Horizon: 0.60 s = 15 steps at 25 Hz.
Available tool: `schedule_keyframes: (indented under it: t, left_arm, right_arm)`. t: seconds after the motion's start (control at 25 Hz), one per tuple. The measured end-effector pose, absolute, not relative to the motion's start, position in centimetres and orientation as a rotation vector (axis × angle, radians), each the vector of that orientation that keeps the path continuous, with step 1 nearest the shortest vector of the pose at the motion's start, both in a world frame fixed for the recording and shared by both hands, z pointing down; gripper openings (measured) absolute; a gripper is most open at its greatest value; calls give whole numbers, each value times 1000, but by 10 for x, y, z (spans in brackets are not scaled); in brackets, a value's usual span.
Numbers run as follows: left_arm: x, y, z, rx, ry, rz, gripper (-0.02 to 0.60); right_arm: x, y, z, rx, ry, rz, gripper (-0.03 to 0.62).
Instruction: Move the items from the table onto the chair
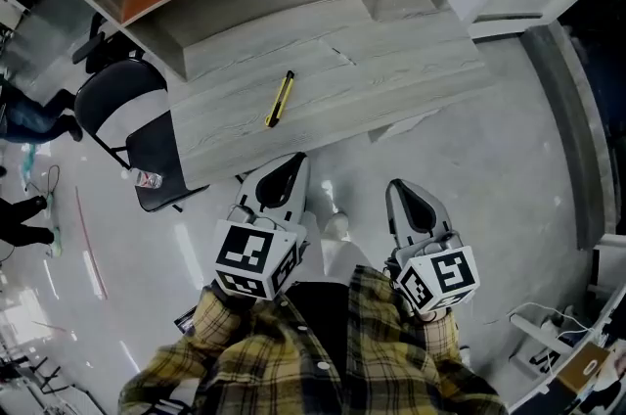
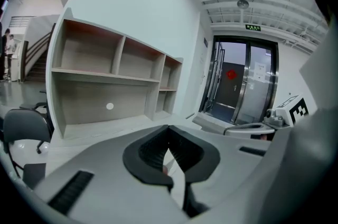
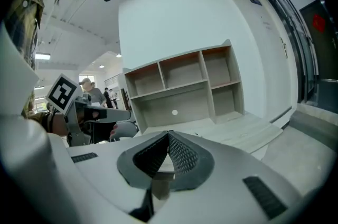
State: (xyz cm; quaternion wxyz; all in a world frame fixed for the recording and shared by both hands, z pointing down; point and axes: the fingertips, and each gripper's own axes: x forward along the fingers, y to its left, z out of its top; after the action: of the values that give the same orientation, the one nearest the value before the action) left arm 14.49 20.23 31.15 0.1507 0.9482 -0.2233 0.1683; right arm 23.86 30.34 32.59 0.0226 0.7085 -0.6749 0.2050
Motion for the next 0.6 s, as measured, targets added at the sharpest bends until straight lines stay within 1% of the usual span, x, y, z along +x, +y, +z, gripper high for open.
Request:
schedule_keyframes:
  t: [0.32,0.6]
  left_arm:
    - [150,158,317,2686,-767,479,5]
    - [157,96,309,2661,-827,391,5]
  right_arm:
    - [242,243,332,2051,-2208,636,17]
    - [248,161,322,1936,-2257,543,17]
